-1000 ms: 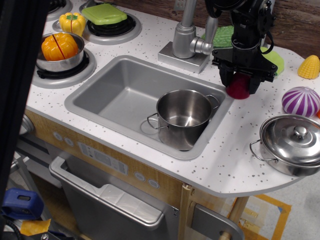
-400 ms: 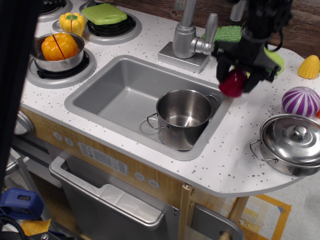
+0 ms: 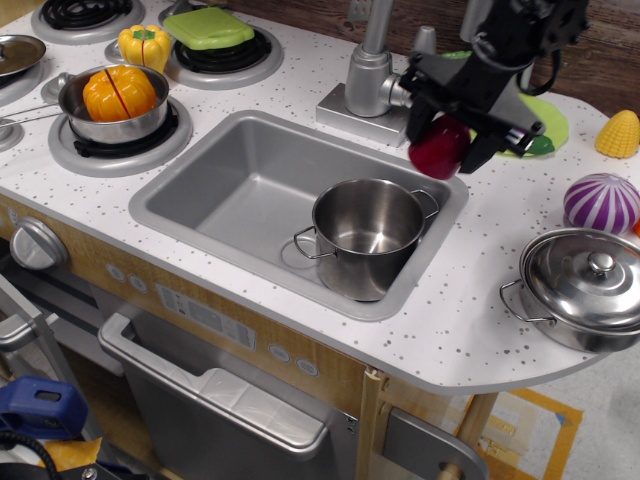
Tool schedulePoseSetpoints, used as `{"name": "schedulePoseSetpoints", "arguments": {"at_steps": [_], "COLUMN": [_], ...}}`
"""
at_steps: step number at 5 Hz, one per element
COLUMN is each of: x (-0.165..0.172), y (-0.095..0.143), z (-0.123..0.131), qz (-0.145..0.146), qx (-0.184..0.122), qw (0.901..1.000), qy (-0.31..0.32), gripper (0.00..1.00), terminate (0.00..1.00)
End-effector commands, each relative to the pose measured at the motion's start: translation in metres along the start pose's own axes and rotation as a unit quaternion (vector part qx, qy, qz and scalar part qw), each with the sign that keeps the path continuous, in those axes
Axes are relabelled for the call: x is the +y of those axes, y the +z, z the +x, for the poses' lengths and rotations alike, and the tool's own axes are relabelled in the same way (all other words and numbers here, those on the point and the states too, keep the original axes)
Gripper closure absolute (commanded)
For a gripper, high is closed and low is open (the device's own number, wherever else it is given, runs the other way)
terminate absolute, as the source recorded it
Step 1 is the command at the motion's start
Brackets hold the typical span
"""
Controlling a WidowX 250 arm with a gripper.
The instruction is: Put sweet potato in pot which is in sink
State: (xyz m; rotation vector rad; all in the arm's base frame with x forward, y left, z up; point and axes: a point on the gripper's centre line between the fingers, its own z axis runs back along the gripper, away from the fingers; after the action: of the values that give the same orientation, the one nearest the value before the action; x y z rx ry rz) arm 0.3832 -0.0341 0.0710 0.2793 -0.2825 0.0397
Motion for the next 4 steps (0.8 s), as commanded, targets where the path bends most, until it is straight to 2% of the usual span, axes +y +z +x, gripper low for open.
{"name": "schedulePoseSetpoints", "arguments": {"at_steps": [1, 2, 4], "x": [0.035, 0.045, 0.045], "y": [0.010, -0.010, -0.010], "z": [-0.003, -0.011, -0.011], "qz": [-0.043, -0.069, -0.069], "qx": [-0.030, -0.034, -0.034], "qw": [0.9985, 0.9965, 0.9965], "qy": [0.018, 0.033, 0.033], "gripper": [1.00, 0.00, 0.00], "terminate": [0.00, 0.00, 0.00]}}
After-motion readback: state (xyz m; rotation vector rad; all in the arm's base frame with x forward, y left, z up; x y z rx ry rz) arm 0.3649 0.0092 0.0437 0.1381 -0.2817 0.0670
